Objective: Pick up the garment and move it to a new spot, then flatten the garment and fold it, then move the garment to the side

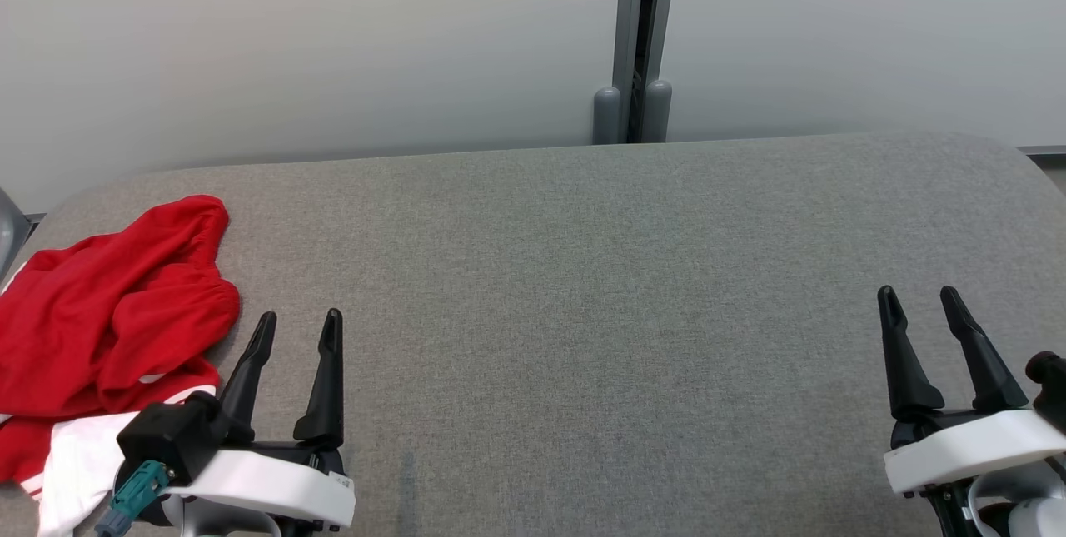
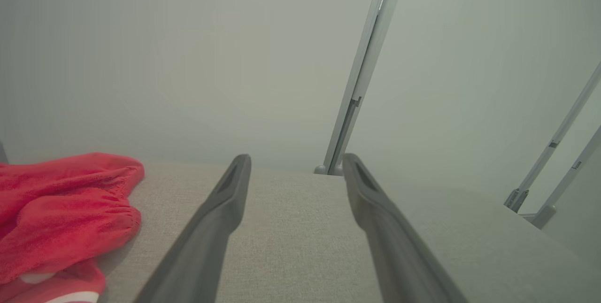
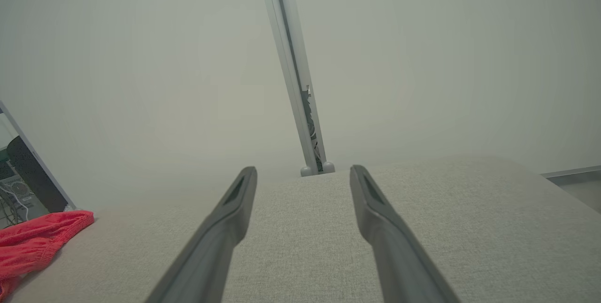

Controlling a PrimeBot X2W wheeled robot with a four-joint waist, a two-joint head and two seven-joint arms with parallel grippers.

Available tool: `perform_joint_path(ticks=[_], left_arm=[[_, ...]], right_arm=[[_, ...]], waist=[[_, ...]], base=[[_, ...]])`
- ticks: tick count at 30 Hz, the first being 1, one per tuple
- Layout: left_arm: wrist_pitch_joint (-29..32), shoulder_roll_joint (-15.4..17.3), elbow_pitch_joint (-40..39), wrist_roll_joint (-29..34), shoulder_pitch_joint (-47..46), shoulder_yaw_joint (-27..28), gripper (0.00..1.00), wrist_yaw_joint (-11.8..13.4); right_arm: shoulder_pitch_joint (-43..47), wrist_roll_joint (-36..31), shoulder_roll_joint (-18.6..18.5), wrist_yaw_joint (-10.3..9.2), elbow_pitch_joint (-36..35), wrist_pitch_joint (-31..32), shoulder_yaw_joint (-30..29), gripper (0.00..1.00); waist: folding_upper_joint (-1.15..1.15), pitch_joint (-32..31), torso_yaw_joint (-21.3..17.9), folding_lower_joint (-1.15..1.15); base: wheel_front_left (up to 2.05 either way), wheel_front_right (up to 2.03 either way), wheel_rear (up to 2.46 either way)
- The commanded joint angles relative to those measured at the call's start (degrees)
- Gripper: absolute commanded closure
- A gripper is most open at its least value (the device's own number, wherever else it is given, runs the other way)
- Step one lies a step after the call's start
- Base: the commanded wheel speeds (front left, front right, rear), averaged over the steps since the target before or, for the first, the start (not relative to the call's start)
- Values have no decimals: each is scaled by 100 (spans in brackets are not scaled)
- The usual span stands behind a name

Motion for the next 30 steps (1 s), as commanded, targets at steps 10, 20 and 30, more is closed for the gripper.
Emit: perform_joint_path(ticks=[10, 20, 30], left_arm=[[39, 89, 118, 531, -33, 73, 0, 131], [84, 67, 306, 815, -43, 81, 0, 195], [45, 81, 454, 1125, -50, 99, 0, 259]], right_arm=[[-224, -668, 55, 9, 324, -222, 109, 0], [-306, -975, 158, 10, 620, -365, 173, 0], [-377, -1281, 268, 11, 921, -527, 125, 0]], waist=[[0, -5, 18, 0], [0, -2, 29, 0], [0, 6, 42, 0]], base=[[0, 0, 0], [0, 0, 0], [0, 0, 0]])
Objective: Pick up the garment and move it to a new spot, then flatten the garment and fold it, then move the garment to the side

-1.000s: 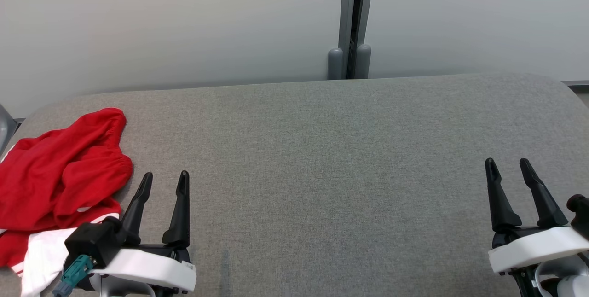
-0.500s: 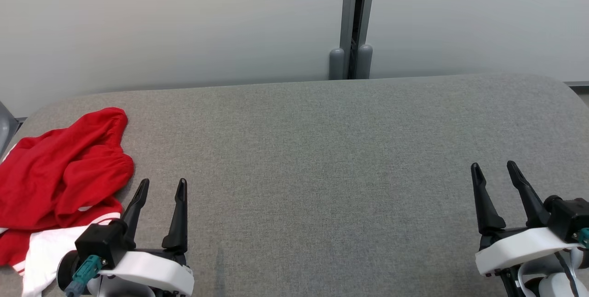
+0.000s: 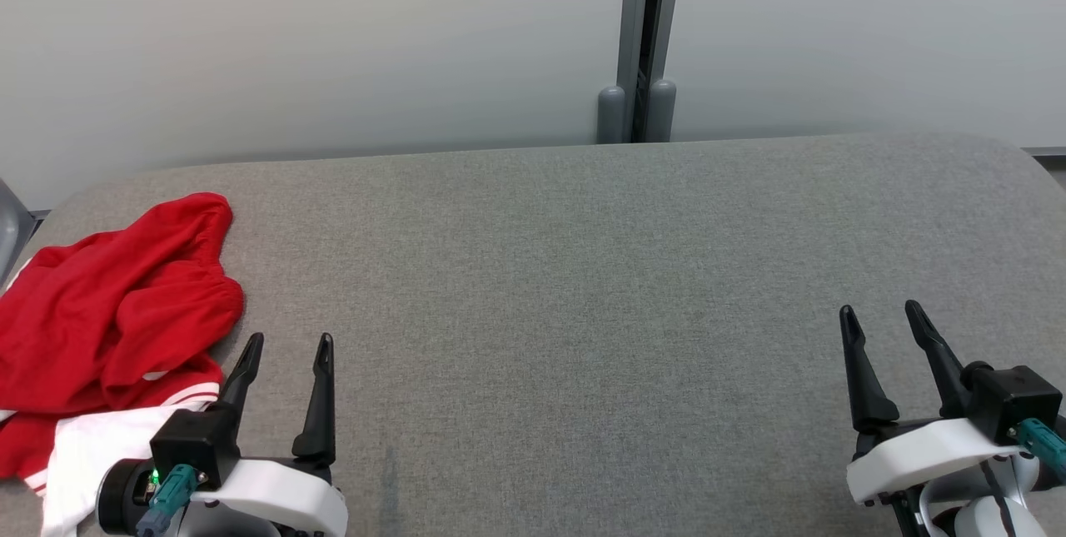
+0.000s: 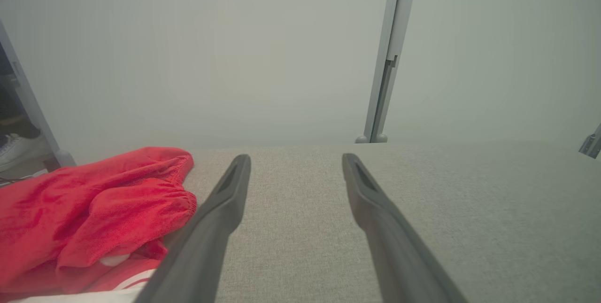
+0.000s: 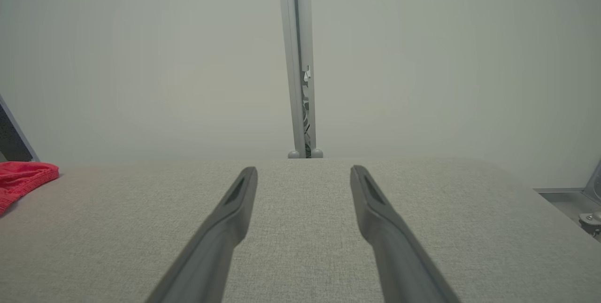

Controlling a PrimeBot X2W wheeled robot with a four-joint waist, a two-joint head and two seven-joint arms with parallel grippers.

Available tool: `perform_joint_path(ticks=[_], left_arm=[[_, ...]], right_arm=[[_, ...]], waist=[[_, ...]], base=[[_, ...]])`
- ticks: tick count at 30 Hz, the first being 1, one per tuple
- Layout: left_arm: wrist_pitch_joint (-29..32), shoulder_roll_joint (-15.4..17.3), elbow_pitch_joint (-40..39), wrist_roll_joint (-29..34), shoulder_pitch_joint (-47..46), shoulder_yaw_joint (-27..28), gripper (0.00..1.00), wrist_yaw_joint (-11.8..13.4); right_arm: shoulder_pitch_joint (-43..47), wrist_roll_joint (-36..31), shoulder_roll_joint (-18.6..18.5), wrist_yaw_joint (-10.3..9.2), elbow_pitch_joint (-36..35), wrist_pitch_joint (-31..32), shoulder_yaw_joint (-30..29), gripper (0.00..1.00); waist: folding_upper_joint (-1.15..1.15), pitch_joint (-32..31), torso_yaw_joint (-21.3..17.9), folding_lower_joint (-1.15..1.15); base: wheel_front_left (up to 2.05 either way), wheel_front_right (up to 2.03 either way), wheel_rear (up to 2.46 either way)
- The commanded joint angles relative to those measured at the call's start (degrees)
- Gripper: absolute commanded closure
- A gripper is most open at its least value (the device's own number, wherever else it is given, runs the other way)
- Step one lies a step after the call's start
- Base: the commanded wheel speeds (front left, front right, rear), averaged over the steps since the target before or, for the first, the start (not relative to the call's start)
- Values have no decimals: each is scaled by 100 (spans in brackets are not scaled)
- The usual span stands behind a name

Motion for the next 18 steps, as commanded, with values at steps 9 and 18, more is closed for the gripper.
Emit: perform_joint_path(ticks=[9, 18], left_arm=[[-28, 10, 144, 249, -117, 29, 0, 15], [-33, 42, 212, 493, -167, 43, 0, 79]], right_arm=[[-214, -278, 54, 11, 238, -185, 30, 0], [-304, -432, 84, 11, 445, -321, 113, 0]], waist=[[0, 30, -1, 0], [0, 31, 4, 0]], base=[[0, 0, 0], [0, 0, 0]])
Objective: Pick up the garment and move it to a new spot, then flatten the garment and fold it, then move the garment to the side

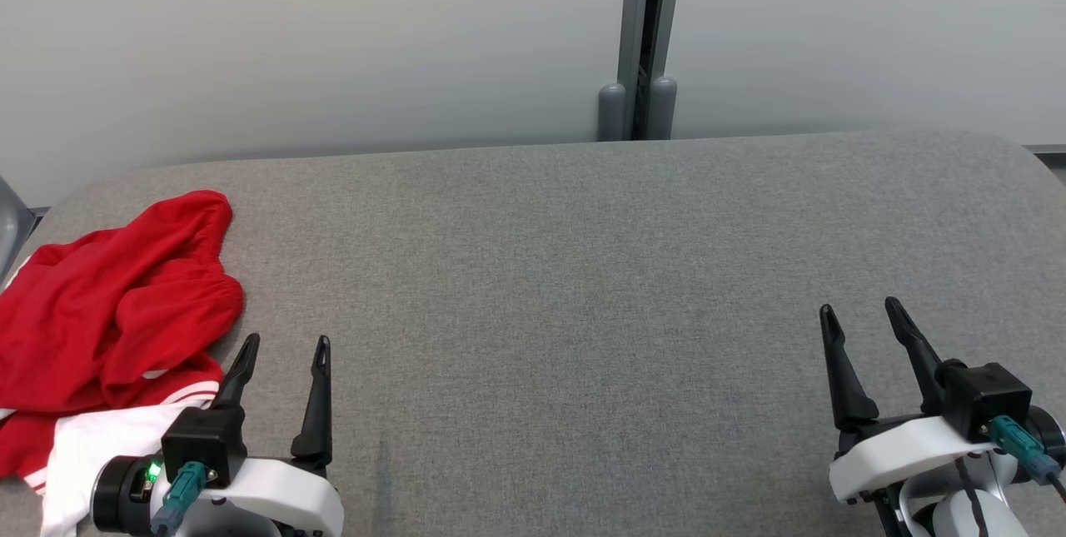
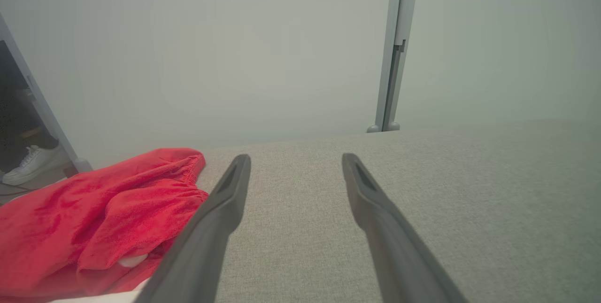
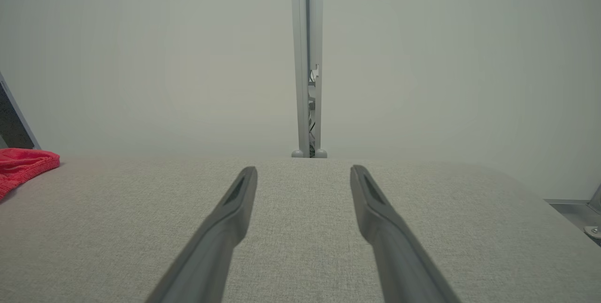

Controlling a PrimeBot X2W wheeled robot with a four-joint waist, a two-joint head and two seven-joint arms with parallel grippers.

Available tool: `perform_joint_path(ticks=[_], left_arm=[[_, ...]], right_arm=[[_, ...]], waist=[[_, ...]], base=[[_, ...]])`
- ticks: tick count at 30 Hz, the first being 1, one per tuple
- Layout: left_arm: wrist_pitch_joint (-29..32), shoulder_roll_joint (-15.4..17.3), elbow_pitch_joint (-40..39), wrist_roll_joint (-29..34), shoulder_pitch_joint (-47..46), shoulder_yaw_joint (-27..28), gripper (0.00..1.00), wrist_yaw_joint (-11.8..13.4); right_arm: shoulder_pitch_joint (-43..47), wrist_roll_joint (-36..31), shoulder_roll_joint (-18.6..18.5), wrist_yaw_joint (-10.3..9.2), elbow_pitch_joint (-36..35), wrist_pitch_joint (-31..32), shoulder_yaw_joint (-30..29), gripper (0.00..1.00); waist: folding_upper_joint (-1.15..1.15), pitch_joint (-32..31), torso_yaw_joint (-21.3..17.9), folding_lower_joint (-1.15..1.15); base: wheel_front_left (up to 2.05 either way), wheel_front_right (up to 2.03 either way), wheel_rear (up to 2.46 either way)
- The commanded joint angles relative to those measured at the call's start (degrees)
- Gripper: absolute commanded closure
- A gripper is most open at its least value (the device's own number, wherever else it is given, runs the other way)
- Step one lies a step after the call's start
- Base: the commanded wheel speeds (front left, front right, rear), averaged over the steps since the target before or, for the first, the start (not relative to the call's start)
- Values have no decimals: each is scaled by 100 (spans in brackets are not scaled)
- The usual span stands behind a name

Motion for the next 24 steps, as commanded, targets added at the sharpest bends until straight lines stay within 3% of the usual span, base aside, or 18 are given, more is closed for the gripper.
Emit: perform_joint_path(ticks=[1, 24], left_arm=[[-26, 39, 13, 66, -102, 17, 0, 29], [-59, 76, 90, -96, -112, -21, 0, 109]], right_arm=[[-59, -21, 6, 10, 50, -63, -6, 0], [109, 326, 12, 10, 40, -17, -169, 0]], waist=[[0, -4, 4, -1], [0, 13, 14, -1]], base=[[0, 0, 0], [0, 0, 0]])
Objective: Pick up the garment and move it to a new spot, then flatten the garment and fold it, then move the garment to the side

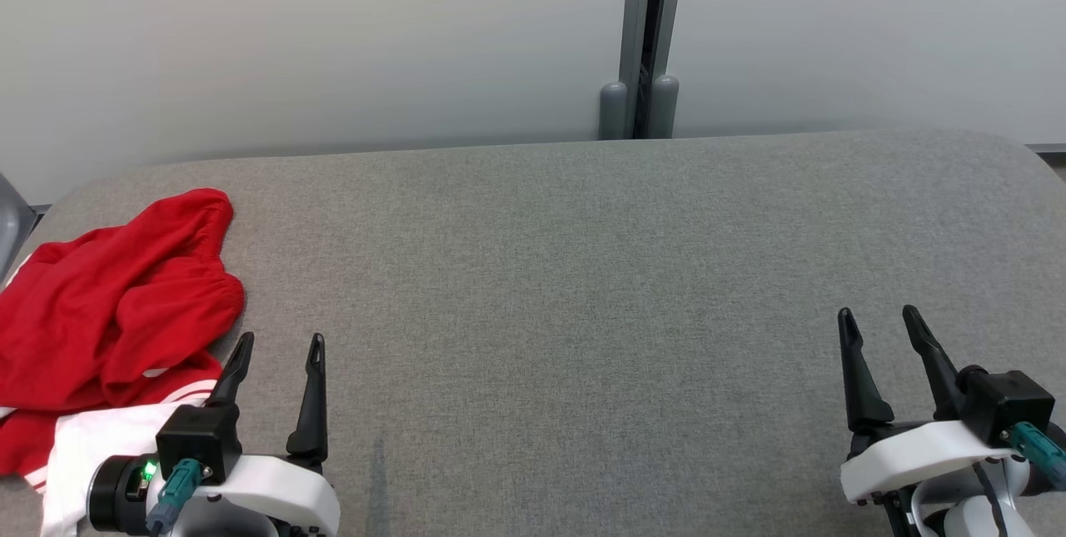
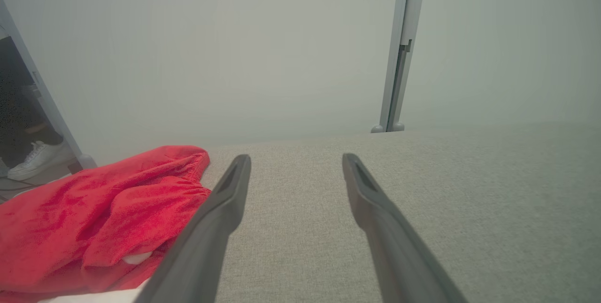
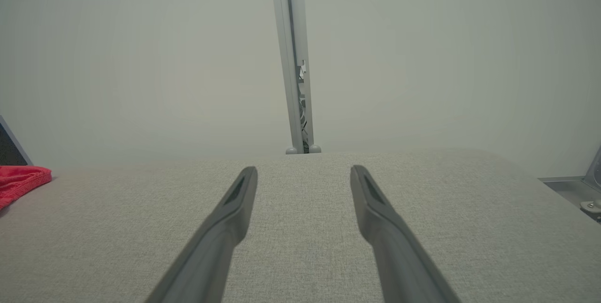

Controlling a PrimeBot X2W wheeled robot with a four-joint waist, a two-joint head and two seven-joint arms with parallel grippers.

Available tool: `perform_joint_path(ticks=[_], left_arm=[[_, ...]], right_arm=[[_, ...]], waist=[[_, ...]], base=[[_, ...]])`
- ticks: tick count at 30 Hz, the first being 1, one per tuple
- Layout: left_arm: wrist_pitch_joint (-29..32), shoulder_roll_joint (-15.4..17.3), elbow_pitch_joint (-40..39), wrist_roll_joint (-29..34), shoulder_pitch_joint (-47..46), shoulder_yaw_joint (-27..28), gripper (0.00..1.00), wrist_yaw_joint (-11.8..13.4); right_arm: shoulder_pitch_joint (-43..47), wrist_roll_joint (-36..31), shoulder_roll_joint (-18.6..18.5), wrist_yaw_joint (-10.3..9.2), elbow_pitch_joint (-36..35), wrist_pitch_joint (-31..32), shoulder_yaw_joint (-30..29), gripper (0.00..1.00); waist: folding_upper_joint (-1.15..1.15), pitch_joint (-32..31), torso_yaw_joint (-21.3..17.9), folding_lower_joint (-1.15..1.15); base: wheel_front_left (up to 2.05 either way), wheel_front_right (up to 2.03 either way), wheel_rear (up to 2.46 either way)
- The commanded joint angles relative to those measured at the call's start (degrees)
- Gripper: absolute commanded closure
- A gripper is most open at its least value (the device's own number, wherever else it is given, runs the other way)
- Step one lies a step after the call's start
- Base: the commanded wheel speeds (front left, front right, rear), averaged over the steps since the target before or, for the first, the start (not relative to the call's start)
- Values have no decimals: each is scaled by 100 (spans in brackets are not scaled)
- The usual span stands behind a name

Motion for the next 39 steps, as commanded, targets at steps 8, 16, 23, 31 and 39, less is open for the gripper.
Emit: perform_joint_path(ticks=[8, 16, 23, 31, 39], left_arm=[[-25, 50, 4, -39, -124, -33, 0, 23], [-188, 63, -36, -172, -310, 117, 0, 75], [-264, 92, -48, -276, -294, 277, 0, 177], [-359, 152, -2, -448, -278, 443, 0, 171], [-407, 182, 19, -484, -240, 472, 0, 197]], right_arm=[[41, 34, -29, 10, -13, -9, -65, 0], [-29, 12, -35, 10, -195, 13, 26, 0], [-85, 11, -39, 10, -368, 79, 212, 0], [-149, 41, -33, 10, -432, 126, 393, 0], [-159, 61, -5, 10, -421, 141, 431, 0]], waist=[[0, 20, 97, 0], [0, 107, 652, 0], [0, 155, 1379, 0], [0, 186, 2133, 0], [0, 180, 2472, 0]], base=[[0, 0, 0], [0, 0, 0], [0, 0, 0], [0, 0, 0], [0, 0, 0]])
